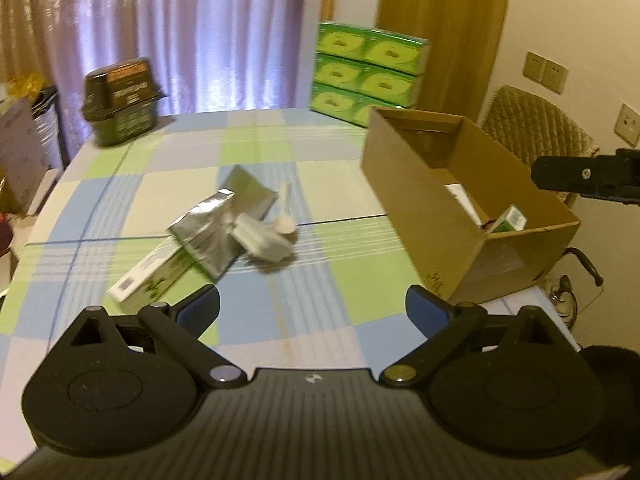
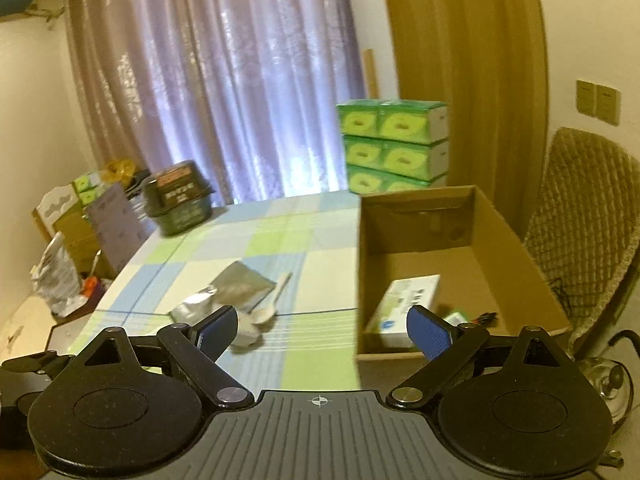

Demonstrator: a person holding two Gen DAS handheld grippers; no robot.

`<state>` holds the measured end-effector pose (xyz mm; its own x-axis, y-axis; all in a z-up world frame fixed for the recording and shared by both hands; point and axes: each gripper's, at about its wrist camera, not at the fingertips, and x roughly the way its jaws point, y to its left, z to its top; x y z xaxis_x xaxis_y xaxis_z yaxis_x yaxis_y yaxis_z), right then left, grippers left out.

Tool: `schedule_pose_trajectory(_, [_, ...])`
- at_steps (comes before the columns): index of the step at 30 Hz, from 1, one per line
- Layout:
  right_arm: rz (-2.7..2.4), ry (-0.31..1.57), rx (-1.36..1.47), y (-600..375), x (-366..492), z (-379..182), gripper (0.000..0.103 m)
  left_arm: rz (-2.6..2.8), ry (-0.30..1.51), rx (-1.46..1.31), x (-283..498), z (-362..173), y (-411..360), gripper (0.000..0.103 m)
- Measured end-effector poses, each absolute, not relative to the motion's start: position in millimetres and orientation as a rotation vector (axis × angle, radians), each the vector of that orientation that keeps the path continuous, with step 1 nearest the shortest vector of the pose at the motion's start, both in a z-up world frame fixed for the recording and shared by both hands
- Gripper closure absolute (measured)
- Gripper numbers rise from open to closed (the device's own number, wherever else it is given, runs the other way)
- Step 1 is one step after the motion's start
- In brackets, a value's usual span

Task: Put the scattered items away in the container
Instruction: 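Withdraw both grippers from the cardboard box back toward the table items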

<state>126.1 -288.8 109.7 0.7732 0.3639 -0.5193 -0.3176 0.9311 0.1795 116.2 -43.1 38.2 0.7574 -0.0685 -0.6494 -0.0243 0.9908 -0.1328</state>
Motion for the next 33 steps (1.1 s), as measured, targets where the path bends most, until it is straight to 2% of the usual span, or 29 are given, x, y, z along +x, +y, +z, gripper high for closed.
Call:
schedule_pose_trajectory(15, [0.497, 0.679, 0.016, -225.3, 105.5, 74.5, 0.007, 0.117, 0.737, -0.154, 74.0, 19.0, 31.4, 0.002])
schedule_pose_trajectory(33, [0.552, 0.738, -0.006, -199.3, 118.4, 53.0, 0.007, 0.142, 0.777, -0.174, 75.1, 0.0, 48.7, 0.002])
